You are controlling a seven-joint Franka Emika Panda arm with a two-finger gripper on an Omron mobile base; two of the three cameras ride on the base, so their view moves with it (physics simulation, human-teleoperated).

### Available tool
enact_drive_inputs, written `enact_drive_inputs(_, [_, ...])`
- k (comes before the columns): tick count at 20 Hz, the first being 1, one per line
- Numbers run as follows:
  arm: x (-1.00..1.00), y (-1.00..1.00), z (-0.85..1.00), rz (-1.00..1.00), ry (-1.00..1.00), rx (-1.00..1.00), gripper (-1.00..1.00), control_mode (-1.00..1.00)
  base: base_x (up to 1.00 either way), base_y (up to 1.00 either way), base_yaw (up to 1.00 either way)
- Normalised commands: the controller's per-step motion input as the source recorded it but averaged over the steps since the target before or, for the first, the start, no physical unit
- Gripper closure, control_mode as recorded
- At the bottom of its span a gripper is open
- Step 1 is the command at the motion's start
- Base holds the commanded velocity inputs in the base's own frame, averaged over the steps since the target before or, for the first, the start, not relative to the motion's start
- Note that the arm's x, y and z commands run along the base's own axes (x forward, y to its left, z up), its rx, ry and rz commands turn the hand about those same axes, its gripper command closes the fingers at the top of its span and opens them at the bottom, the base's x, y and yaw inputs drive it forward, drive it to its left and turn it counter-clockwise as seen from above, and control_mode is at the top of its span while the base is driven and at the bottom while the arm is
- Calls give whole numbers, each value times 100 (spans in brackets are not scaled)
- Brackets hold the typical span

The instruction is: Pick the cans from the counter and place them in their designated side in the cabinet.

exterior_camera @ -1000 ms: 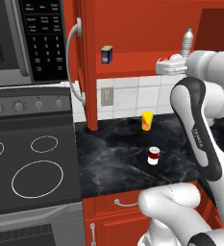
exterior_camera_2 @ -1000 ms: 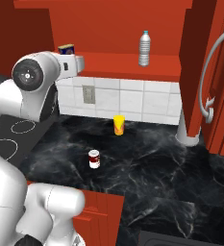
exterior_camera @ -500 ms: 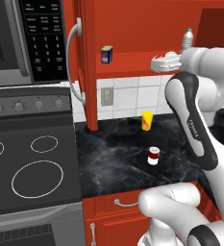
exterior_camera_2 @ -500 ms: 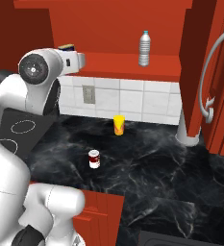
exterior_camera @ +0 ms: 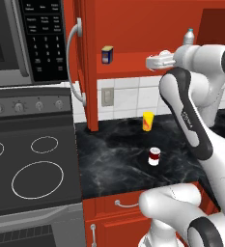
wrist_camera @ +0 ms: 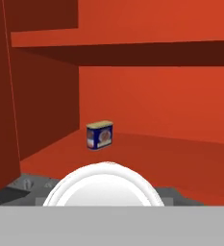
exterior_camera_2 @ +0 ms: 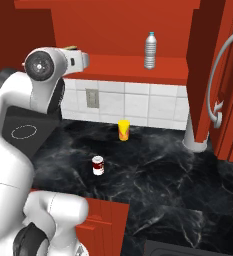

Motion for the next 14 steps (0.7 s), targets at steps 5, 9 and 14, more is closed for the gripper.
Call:
enact_drive_inputs(5, [21,6,-3,1,3,0,100,-100,0,0,0])
enact_drive_inputs(9, [19,4,-7,0,4,0,100,-100,0,0,0])
enact_drive_inputs(14, [19,2,-7,0,3,0,100,-100,0,0,0])
